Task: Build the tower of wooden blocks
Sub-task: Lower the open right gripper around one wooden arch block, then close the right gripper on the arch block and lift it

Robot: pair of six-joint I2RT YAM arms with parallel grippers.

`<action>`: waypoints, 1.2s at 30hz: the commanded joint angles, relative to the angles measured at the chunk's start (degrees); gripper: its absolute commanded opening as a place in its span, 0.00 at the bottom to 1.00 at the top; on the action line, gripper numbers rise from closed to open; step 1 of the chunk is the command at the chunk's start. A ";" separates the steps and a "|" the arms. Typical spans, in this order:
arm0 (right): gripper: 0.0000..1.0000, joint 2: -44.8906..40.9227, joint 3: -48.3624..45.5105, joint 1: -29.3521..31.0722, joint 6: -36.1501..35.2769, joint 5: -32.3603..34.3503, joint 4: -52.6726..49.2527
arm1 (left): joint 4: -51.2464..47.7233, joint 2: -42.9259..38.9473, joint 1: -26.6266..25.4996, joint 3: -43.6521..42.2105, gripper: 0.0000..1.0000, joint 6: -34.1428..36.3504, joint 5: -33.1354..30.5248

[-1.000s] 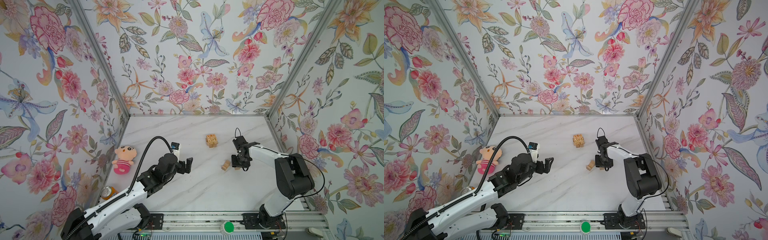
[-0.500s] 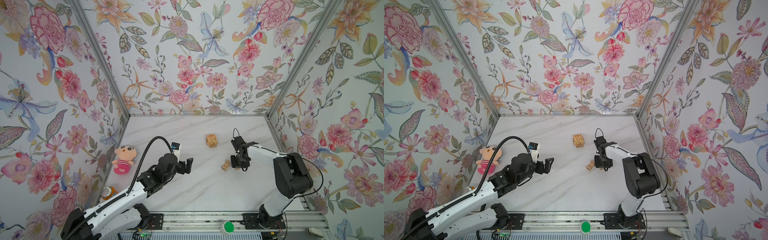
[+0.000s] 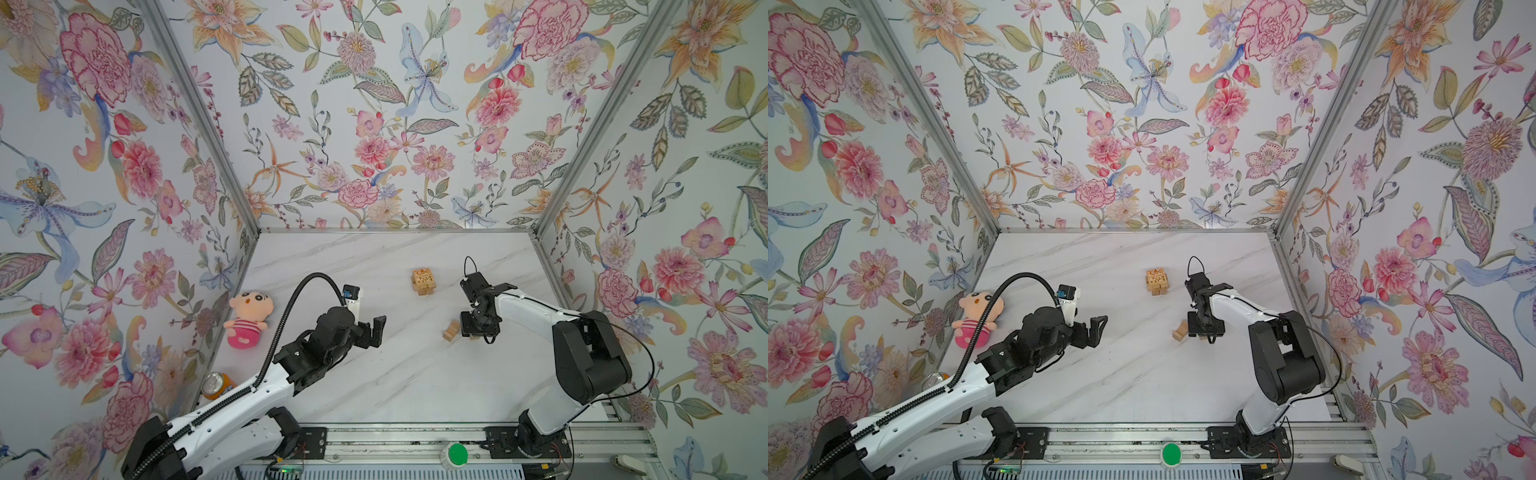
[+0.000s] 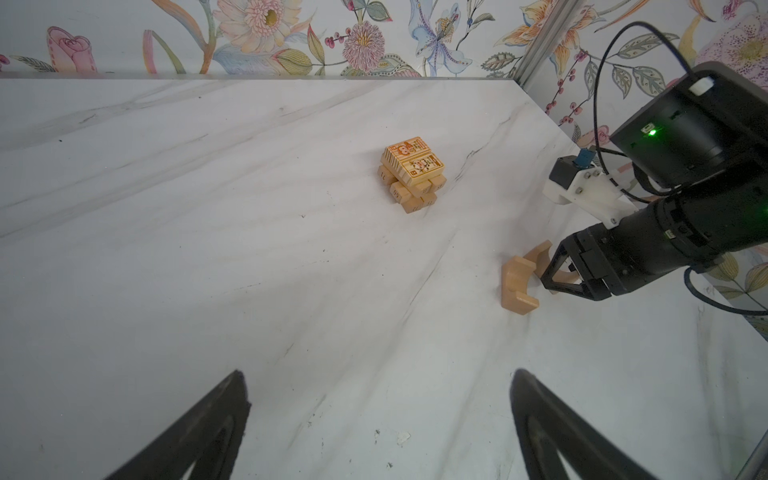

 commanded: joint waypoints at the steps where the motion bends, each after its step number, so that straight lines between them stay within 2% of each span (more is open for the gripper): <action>1: 0.57 -2.90 0.90 0.64 1.13 1.08 -2.83 | -0.16 -1.32 0.63 -0.20 0.99 1.09 0.12; 22: 0.55 -0.45 0.28 0.63 0.36 2.04 -2.59 | -1.21 -2.30 0.66 -0.09 0.99 0.59 -0.11; 36: 0.49 0.60 0.19 -0.04 -0.54 1.56 -1.37 | -1.38 -1.23 0.63 0.63 0.99 0.52 -0.18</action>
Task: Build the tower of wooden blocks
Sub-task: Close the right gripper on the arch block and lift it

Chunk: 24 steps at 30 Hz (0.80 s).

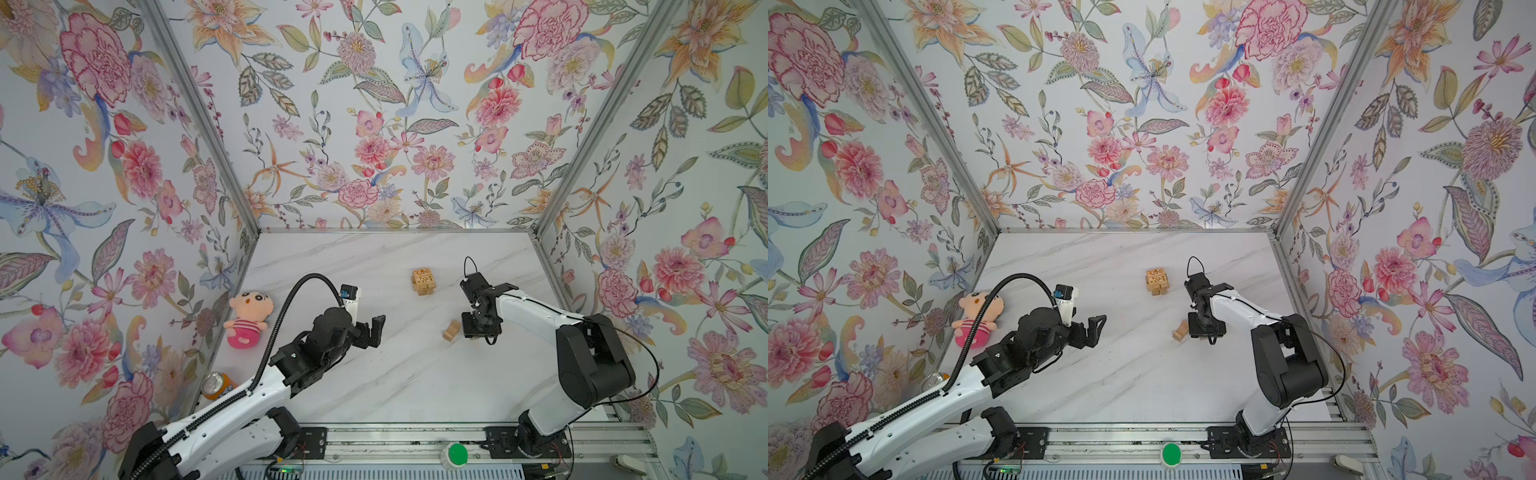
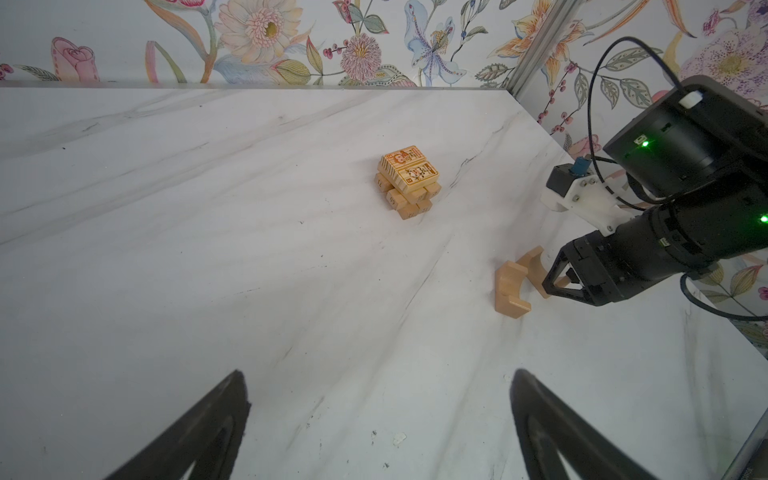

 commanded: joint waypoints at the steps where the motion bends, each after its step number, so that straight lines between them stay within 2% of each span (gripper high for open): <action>1: 0.48 1.17 0.19 -0.49 -0.74 0.17 0.40 | -0.92 0.37 0.66 0.62 0.99 0.41 -0.25; 10: 0.41 1.92 -0.06 -0.71 -1.02 -0.41 0.98 | -1.41 0.64 0.63 1.24 0.99 0.45 -0.51; 17: 0.46 1.13 -1.11 -0.81 -0.98 -0.83 1.22 | -1.45 0.64 0.63 1.24 0.99 0.23 -0.51; 24: 0.44 0.56 -1.91 -0.92 -0.93 -0.78 1.28 | -1.45 0.58 0.62 1.15 0.99 0.12 -0.42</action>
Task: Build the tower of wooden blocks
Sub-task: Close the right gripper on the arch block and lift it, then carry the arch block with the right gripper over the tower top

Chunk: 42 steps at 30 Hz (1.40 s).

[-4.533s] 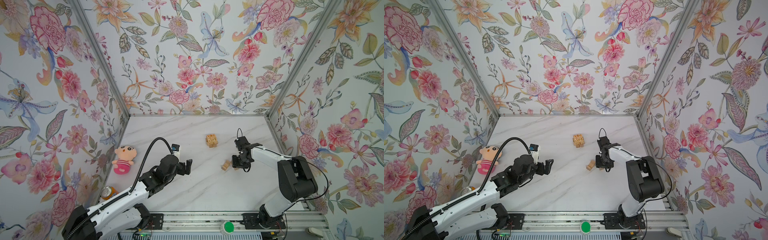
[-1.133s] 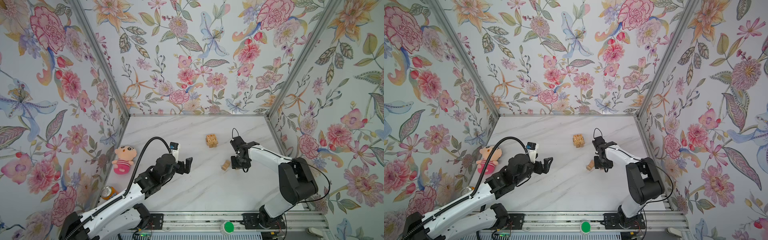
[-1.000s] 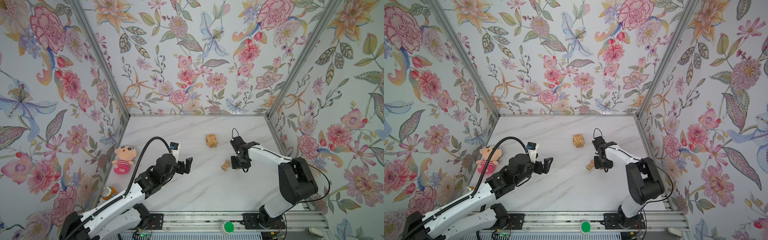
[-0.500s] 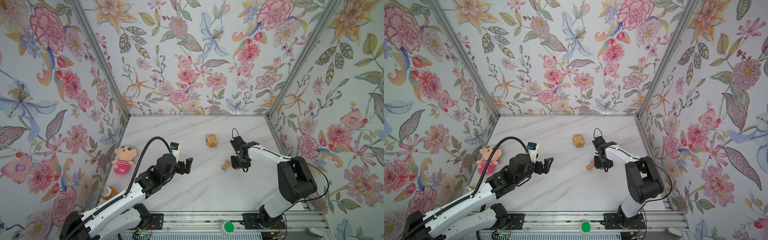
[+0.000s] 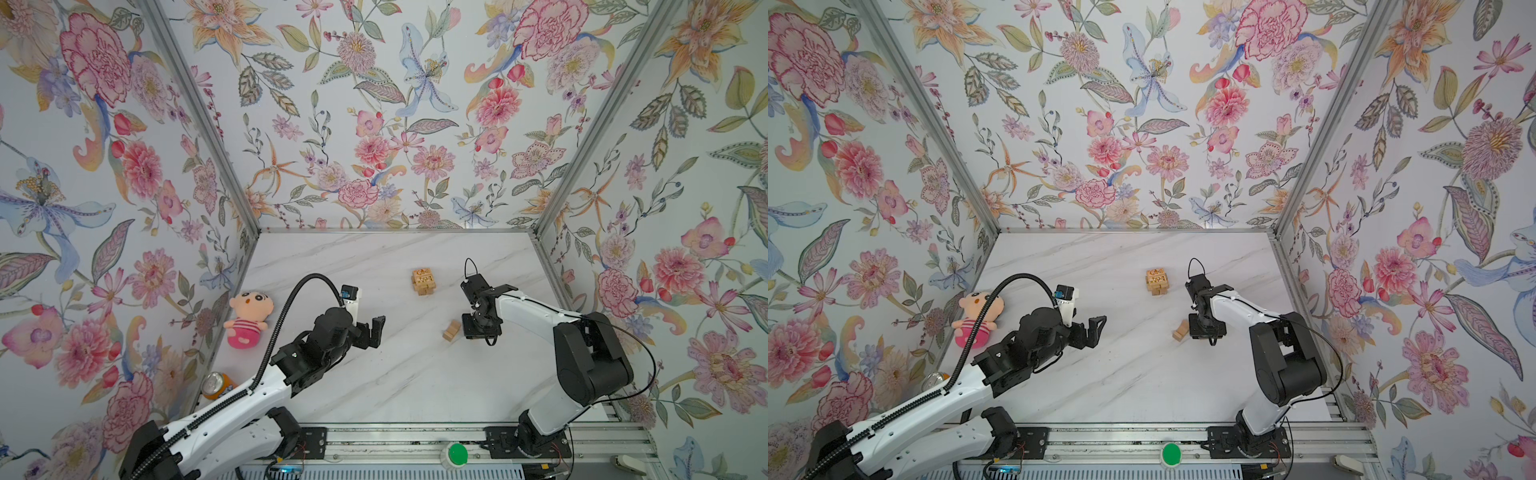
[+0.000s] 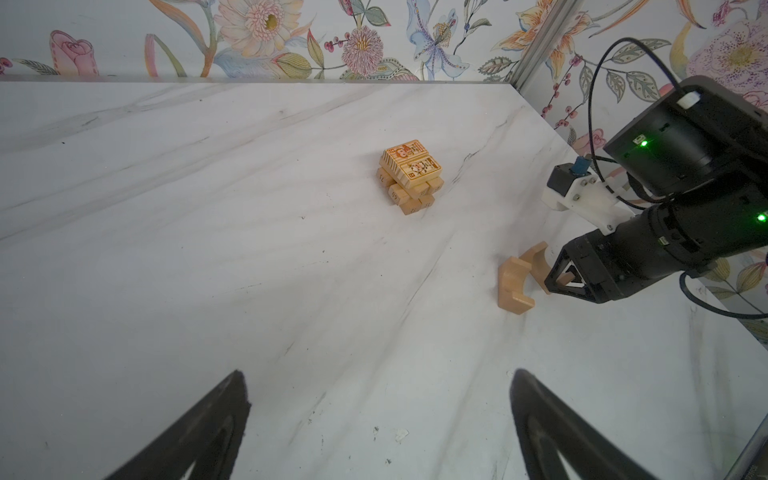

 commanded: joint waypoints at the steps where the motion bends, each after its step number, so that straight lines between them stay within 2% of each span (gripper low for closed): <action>1: 0.43 -0.08 -0.81 -0.37 -0.49 -0.28 0.01 | -1.06 0.04 0.63 1.06 0.99 0.05 -0.42; 18: 0.30 -1.83 -0.13 -0.46 -0.68 -1.07 0.31 | -0.11 1.29 0.65 1.41 0.99 0.07 0.28; 25: 0.29 -3.20 2.09 -0.21 -1.08 -1.13 -1.43 | 1.48 5.42 0.63 4.19 0.99 1.58 1.73; 32: 0.30 -3.82 5.21 0.01 -1.75 -1.21 -3.17 | 2.24 6.09 0.62 4.67 0.99 2.25 1.65; 42: 0.30 -0.76 14.75 0.63 -3.52 -2.22 -5.60 | 2.77 7.80 0.63 6.19 0.99 3.49 1.83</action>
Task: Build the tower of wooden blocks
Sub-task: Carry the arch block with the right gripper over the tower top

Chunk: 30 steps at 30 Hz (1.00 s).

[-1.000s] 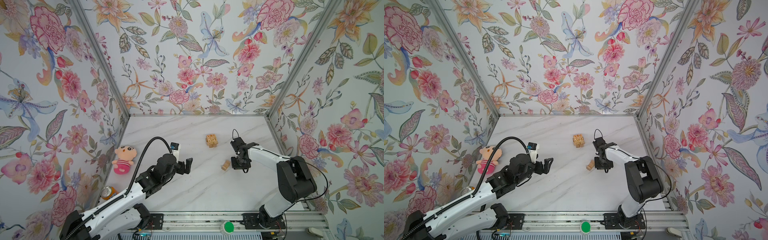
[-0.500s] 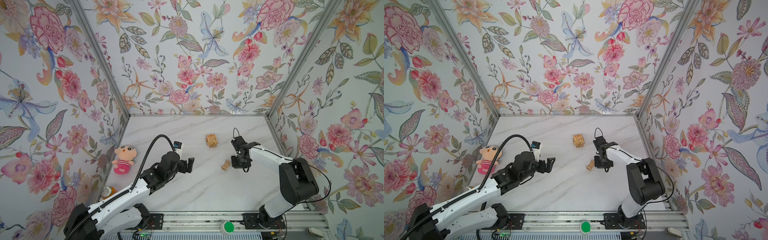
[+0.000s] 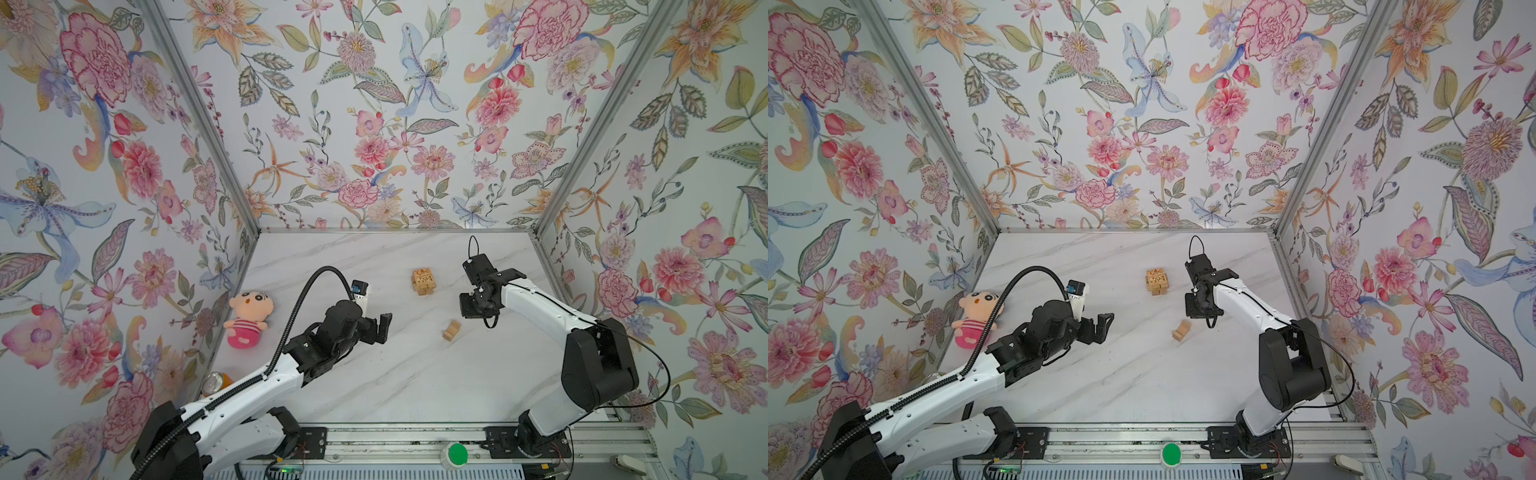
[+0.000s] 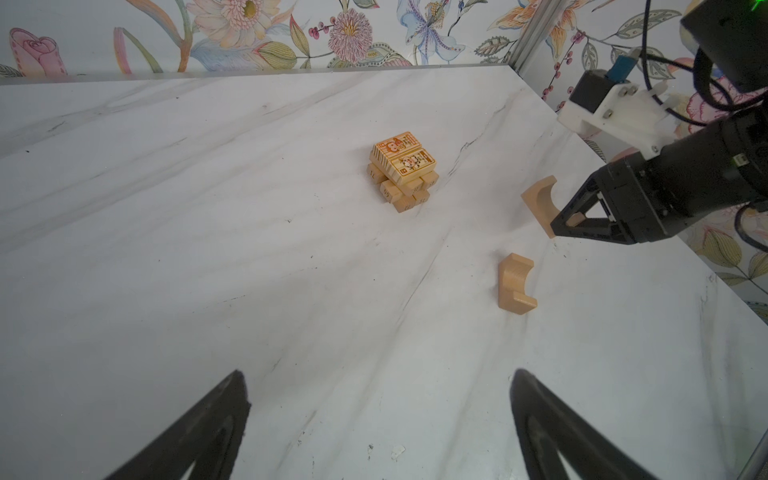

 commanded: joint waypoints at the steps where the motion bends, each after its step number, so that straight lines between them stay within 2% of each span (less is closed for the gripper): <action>1: 0.30 1.75 3.79 0.72 -1.26 -0.77 -2.21 | 0.80 1.01 0.37 3.03 0.99 1.77 0.17; 15: 0.30 13.89 21.30 4.44 -3.59 -1.56 -5.27 | 0.53 5.75 1.00 6.40 0.99 3.48 0.32; 24: 0.30 25.53 37.47 6.29 -5.26 -2.27 -9.47 | 0.56 6.52 4.76 6.37 0.99 3.74 1.98; 30: 0.30 31.18 44.73 7.29 -5.27 -2.96 -11.60 | 0.56 6.44 6.75 5.74 0.99 3.83 3.16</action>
